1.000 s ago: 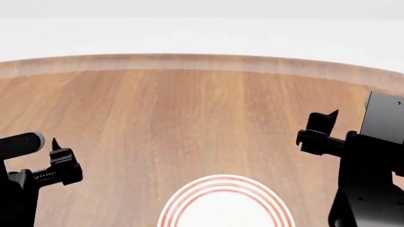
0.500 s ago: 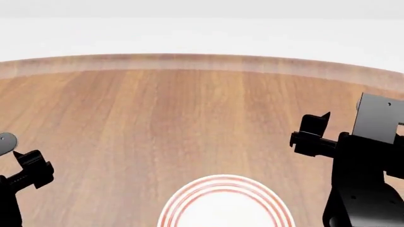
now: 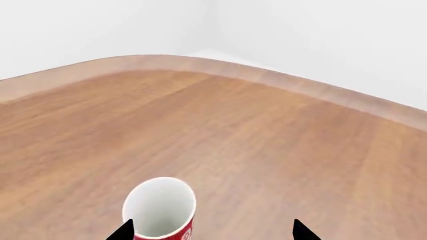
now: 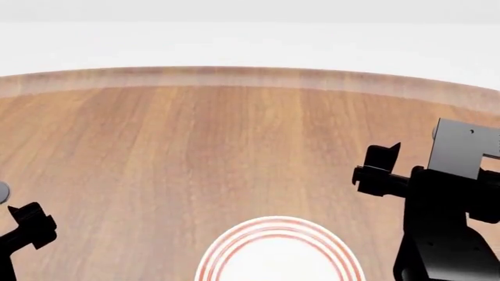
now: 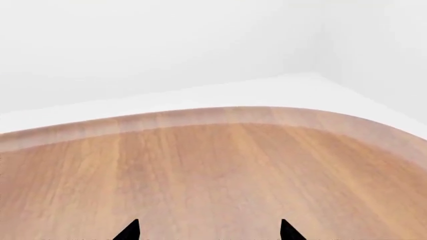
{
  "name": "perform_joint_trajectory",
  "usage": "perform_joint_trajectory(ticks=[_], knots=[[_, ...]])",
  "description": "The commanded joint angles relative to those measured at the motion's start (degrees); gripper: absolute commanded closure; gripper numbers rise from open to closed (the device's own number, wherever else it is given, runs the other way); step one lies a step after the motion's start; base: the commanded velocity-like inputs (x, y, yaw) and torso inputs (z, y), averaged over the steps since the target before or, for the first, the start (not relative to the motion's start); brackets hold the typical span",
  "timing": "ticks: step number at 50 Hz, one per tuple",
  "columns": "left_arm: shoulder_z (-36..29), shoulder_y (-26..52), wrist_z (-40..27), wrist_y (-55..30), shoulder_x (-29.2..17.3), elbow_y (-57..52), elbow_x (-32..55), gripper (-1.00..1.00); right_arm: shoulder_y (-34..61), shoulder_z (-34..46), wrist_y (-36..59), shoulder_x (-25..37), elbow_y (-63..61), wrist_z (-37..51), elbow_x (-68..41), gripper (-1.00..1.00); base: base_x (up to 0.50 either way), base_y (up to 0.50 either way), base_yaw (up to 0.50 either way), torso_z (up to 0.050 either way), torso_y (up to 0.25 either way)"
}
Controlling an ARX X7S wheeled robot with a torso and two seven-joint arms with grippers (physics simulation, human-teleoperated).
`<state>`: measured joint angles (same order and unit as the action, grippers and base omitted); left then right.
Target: Pick up the red mug and put it on the plate
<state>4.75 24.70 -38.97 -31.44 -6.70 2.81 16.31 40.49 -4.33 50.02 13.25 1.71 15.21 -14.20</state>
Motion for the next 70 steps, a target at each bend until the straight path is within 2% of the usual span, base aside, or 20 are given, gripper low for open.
perform_joint_trajectory(ticks=[1, 14, 40, 49, 70], knots=[[2.32, -0.37, 0.29, 1.23, 0.88, 2.42, -0.15, -1.0, -0.47, -1.26, -0.63, -1.12, 0.19, -1.21, 0.76, -1.0, 0.0, 0.0, 0.0, 0.0, 0.0], [3.58, 0.38, -0.92, 1.79, 1.01, 5.4, 1.35, -1.0, -0.65, -1.06, -1.04, -1.16, 0.72, -1.15, 0.44, -1.0, 0.0, 0.0, 0.0, 0.0, 0.0], [3.56, 4.47, 0.99, 3.26, 0.28, 16.35, 3.84, -1.0, -0.51, -0.28, -2.5, -1.21, 2.64, -1.18, 0.02, -1.0, 0.0, 0.0, 0.0, 0.0, 0.0], [3.31, 8.16, 2.41, 4.91, 0.03, 24.95, 4.0, -1.0, -0.55, -0.11, -2.57, -1.17, 2.77, -1.18, -0.28, -1.0, 0.0, 0.0, 0.0, 0.0, 0.0], [3.91, 10.18, 1.58, 8.63, -0.47, 32.58, 3.97, -1.0, -0.73, 0.25, -3.76, -1.16, 4.09, -1.09, -0.68, -1.0, 0.0, 0.0, 0.0, 0.0, 0.0]])
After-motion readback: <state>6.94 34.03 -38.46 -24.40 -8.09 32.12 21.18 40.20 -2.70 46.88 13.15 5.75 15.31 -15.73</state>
